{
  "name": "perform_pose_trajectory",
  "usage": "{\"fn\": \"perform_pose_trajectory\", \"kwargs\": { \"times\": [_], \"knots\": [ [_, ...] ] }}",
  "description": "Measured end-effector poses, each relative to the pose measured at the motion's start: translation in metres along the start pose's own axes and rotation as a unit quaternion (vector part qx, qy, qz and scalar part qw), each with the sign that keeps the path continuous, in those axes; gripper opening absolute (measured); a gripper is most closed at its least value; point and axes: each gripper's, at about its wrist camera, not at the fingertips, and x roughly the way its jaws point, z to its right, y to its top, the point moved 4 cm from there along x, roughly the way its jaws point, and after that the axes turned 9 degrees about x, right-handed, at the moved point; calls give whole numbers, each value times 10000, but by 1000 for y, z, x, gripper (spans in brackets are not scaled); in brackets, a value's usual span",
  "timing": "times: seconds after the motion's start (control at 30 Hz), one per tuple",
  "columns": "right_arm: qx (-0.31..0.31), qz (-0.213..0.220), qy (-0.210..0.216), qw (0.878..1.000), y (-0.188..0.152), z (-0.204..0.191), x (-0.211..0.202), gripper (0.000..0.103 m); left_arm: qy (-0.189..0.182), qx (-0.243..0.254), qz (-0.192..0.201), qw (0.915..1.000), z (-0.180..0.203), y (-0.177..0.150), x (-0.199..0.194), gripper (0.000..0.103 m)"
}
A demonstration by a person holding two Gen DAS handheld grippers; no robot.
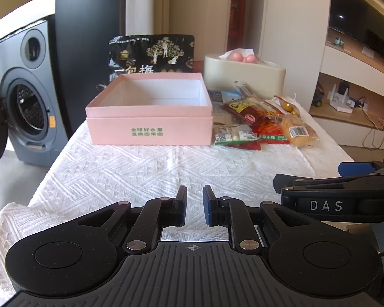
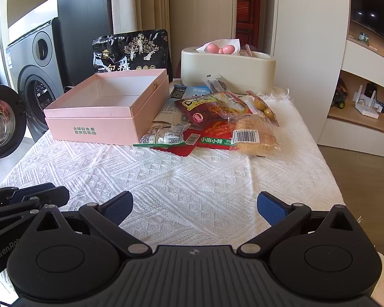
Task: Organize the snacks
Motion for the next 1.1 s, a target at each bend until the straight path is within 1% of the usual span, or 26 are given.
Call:
{"fn": "perform_pose_trajectory", "kwargs": {
  "times": [0.83,1.1],
  "knots": [
    [27,-32,25,10000,-2,1,2,103,7,-12,-40,10000,-1,-4,4,18],
    [48,51,97,9999,-1,3,3,103,27,-63,-194,9998,-3,-8,10,18]
  ]
}}
